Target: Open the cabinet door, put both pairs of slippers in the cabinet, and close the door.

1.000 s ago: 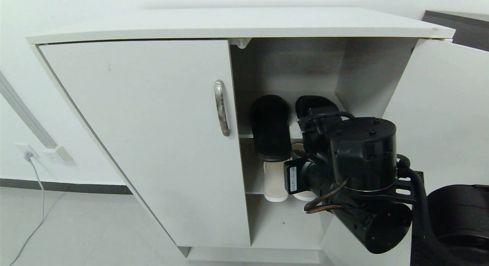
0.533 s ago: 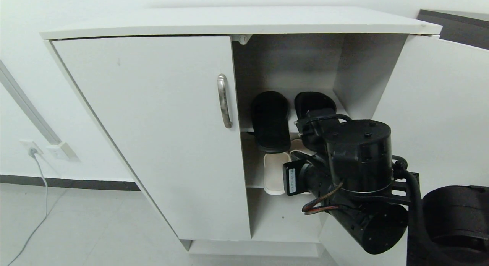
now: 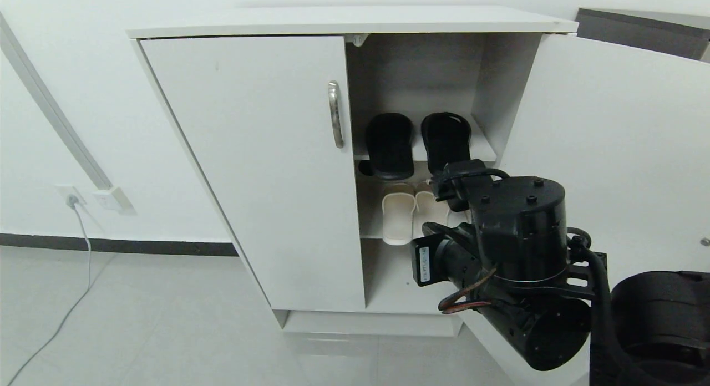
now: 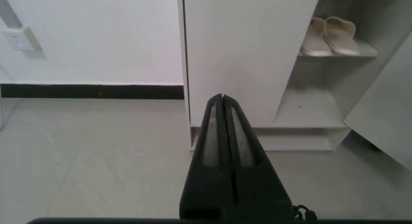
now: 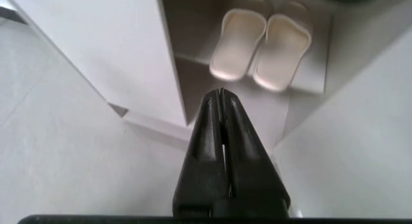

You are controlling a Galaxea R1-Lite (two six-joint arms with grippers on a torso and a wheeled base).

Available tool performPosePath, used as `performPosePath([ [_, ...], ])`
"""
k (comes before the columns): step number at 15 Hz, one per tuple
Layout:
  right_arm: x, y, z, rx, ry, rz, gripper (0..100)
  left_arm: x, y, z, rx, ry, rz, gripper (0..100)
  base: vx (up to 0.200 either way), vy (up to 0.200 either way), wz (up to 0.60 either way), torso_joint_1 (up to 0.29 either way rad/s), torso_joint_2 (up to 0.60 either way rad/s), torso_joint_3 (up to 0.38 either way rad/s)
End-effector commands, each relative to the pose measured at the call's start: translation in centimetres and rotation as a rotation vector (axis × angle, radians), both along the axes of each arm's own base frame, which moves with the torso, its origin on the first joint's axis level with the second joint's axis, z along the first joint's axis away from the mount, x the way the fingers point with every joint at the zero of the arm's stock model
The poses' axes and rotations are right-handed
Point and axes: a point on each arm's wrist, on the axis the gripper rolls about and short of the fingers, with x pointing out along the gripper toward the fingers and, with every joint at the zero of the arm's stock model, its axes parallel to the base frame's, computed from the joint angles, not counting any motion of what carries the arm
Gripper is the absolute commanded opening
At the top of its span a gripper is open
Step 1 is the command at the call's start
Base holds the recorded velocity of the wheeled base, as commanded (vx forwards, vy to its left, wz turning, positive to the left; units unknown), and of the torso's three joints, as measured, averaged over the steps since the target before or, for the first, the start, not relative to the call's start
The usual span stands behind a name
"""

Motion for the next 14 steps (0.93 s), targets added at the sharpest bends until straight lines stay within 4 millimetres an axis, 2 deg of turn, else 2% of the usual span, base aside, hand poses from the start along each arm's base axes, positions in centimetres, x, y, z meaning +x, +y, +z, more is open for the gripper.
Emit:
performPosePath([
  [1, 0.0, 0.1, -0.1, -0.003, 0.002, 0.001, 0, 0.0, 0.0, 0.0, 0.000, 0.002, 0.001, 0, -0.200, 0.000, 0.00, 0.002, 0.00, 0.002],
  [6, 0.2, -0.3, -0.5, -0.011, 0.009, -0.009, 0, 0.0, 0.0, 0.0, -0.002, 0.002, 0.001, 0, -0.200, 0.000, 0.00, 0.003, 0.00, 0.000],
  [14, 0.8, -1.1, -1.1, 0.002, -0.014, -0.028, 0, 0.0, 0.0, 0.0, -0.005, 0.002, 0.001, 0, 0.000, 0.000, 0.00, 0.000, 0.00, 0.000],
])
